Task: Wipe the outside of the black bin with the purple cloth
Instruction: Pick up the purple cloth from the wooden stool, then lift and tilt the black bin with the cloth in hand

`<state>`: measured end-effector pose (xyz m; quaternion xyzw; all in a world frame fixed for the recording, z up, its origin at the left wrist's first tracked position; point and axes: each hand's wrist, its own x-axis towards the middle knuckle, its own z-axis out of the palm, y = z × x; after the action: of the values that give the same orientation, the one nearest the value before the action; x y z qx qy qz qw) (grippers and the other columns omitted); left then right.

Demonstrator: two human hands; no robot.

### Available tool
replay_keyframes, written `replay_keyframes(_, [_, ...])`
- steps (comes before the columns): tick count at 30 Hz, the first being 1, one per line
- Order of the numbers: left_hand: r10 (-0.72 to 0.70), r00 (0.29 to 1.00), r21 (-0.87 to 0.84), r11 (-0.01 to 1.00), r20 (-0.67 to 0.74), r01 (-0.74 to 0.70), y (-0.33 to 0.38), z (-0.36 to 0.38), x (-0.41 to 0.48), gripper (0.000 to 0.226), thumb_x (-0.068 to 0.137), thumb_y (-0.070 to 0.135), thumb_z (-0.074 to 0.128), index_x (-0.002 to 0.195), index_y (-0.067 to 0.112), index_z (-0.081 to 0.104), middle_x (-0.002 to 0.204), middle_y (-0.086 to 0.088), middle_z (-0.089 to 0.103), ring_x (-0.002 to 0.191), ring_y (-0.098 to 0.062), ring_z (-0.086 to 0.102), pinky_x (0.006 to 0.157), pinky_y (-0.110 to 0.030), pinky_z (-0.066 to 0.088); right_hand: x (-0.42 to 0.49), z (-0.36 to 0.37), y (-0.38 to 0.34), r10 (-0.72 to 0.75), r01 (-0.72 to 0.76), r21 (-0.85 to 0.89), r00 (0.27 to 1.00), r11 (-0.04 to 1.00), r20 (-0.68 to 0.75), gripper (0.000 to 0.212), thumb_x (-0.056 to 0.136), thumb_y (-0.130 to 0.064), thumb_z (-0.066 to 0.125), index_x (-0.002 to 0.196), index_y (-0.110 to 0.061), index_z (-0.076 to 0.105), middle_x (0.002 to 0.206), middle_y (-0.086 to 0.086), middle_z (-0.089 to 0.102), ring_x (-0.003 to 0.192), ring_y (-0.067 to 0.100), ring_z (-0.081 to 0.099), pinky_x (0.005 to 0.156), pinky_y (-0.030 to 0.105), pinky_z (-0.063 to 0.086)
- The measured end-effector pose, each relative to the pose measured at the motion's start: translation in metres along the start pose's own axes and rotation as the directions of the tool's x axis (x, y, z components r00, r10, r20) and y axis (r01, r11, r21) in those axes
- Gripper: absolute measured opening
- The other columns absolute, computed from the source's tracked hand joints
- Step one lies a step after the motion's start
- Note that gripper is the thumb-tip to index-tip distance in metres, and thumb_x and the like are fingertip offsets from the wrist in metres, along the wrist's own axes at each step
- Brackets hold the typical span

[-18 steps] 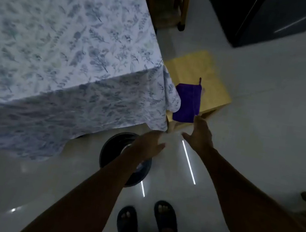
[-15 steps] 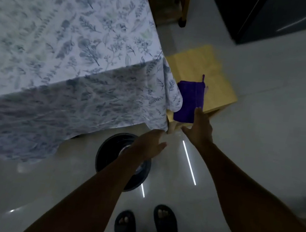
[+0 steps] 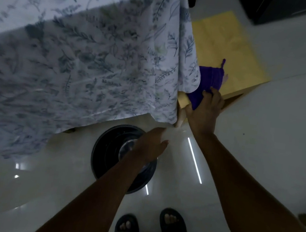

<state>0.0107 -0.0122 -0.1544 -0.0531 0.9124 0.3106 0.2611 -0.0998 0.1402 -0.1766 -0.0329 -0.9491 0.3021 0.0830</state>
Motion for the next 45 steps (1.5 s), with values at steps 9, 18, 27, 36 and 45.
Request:
replay_keyframes(9, [-0.033, 0.998, 0.031, 0.999, -0.057, 0.035, -0.054, 0.063, -0.014, 0.052, 0.097, 0.026, 0.050, 0.145, 0.009, 0.037, 0.147, -0.011, 0.045, 0.134, -0.025, 0.043, 0.112, -0.031, 0.031, -0.126, 0.014, 0.014, 0.113, -0.061, 0.380, 0.987, 0.923, -0.115, 0.042, 0.076, -0.016, 0.065, 0.114, -0.005, 0.053, 0.143, 0.012, 0.042, 0.128, 0.028, 0.038, 0.096, 0.044, 0.049])
replay_keyframes(18, [-0.176, 0.980, 0.176, 0.966, -0.090, 0.189, -0.123, 0.157, -0.029, 0.051, 0.092, 0.043, 0.052, 0.128, 0.006, 0.050, 0.124, -0.012, 0.062, 0.112, -0.027, 0.060, 0.095, -0.040, 0.050, -0.218, 0.079, 0.046, 0.411, -0.626, 0.625, 0.779, 0.466, 0.474, 0.027, 0.090, -0.015, 0.052, 0.112, -0.001, 0.058, 0.080, 0.004, 0.062, 0.057, 0.004, 0.055, 0.051, 0.023, 0.047])
replay_keyframes(27, [-0.090, 0.968, 0.226, 0.963, -0.235, 0.145, -0.144, 0.171, -0.051, 0.025, 0.094, 0.018, 0.048, 0.116, 0.005, 0.054, 0.101, -0.015, 0.069, 0.089, -0.032, 0.067, 0.073, -0.037, 0.053, -0.247, 0.101, 0.034, 0.276, -0.607, 0.607, 0.786, 0.512, 0.553, 0.016, 0.090, -0.019, 0.052, 0.101, -0.008, 0.055, 0.072, 0.001, 0.057, 0.056, 0.009, 0.049, 0.046, 0.020, 0.041])
replay_keyframes(36, [-0.025, 0.856, 0.018, 0.999, -0.516, 0.040, -0.186, 0.115, -0.107, 0.028, 0.103, 0.025, 0.035, 0.106, 0.008, 0.057, 0.094, -0.013, 0.071, 0.082, -0.030, 0.066, 0.067, -0.029, 0.044, -0.265, 0.081, 0.017, 0.024, -0.336, 0.579, 0.878, 0.743, 0.478, 0.047, 0.094, -0.019, 0.055, 0.139, -0.014, 0.042, 0.134, 0.003, 0.053, 0.113, 0.017, 0.057, 0.080, 0.019, 0.050])
replay_keyframes(45, [-0.186, 0.858, -0.255, 0.965, -0.479, 0.067, -0.214, 0.163, -0.095, 0.033, 0.103, 0.028, 0.037, 0.071, 0.021, 0.042, 0.059, 0.014, 0.043, 0.057, -0.006, 0.044, 0.054, -0.020, 0.031, -0.307, 0.115, 0.045, -0.174, 0.184, 0.049, 0.765, 0.982, 0.621, 0.037, 0.080, -0.043, 0.067, 0.099, -0.017, 0.049, 0.148, 0.008, 0.043, 0.145, 0.027, 0.027, 0.119, 0.051, 0.011])
